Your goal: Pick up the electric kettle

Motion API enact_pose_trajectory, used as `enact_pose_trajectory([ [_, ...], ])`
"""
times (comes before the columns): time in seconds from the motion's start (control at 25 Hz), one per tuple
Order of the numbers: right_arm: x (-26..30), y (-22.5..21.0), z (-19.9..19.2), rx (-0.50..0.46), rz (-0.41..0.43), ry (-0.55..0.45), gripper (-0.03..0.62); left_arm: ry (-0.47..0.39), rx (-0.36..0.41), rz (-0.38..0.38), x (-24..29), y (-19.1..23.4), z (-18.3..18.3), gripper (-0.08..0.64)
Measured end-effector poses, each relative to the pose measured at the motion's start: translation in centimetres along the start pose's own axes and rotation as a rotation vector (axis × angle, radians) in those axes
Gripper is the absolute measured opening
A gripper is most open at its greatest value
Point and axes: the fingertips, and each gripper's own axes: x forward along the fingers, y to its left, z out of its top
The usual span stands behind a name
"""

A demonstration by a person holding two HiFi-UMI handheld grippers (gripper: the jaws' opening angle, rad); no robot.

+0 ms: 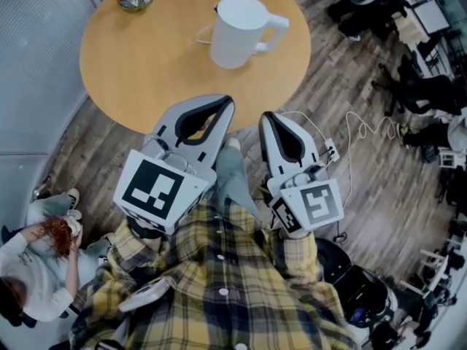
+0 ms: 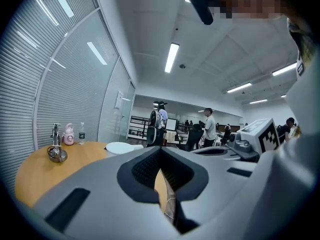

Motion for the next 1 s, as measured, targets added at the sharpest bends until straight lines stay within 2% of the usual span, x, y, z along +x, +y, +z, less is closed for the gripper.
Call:
enact_pose_trajectory([
  [0.2, 3.0, -2.6, 0.7, -0.003, 0.008, 0.005, 0.032, -0.002, -0.002, 0.018, 2.7, 2.4, 0.8, 0.003],
  [0.48, 6.6, -6.5, -0.4, -0.007, 0.051, 0.02, 0.032, -0.017, -0.012, 0.042, 8.0, 4.9, 0.8, 0.003],
  [1.0, 12.5, -15.0, 3.4, -0.032, 0.134, 0.005, 0.032, -0.043, -0.014, 0.135, 16.7, 8.3, 4.3, 0.003],
])
